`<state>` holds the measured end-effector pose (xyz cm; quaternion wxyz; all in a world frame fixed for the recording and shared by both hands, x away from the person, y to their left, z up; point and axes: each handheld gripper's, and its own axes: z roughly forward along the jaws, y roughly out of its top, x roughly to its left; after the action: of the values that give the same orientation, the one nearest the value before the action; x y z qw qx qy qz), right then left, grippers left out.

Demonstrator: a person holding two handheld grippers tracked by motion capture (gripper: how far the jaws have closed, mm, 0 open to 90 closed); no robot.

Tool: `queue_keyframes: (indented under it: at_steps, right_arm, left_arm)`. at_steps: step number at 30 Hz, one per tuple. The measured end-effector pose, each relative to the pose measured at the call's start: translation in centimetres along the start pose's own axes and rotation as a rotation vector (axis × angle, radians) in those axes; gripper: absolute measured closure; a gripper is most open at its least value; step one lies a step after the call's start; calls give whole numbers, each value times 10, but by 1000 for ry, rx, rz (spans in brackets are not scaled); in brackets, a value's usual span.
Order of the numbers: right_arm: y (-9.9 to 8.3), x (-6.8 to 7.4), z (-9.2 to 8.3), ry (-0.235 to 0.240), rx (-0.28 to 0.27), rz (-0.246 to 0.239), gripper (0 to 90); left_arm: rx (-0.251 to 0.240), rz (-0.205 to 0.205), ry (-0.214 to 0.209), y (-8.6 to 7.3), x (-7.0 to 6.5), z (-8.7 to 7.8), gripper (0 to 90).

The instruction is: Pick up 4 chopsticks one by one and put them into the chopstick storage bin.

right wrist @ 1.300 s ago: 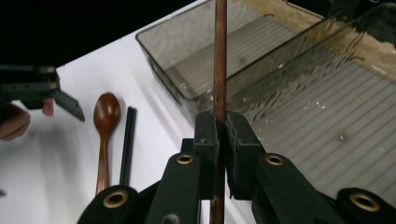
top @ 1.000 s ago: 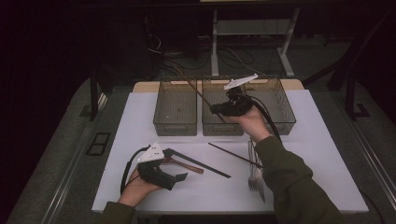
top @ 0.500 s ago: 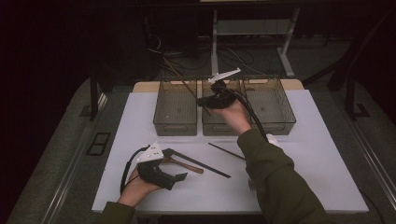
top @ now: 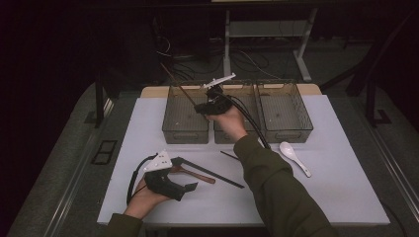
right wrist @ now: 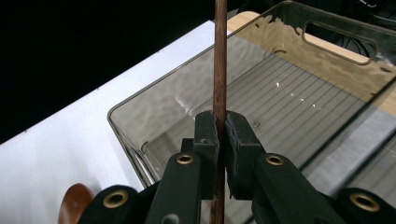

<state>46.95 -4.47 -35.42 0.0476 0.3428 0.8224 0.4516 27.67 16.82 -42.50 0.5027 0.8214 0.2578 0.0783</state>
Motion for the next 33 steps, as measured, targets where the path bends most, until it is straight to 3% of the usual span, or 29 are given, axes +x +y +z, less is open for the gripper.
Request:
queue_keyframes:
  at_steps: [14, 33]
  right_arm:
    - [-5, -1, 32, -42, 65, 17, 832]
    - [-8, 4, 49, -98, 191, 51, 829]
  left_arm:
    - [-3, 0, -5, 0, 0, 0, 0]
    - [4, 3, -7, 0, 0, 0, 0]
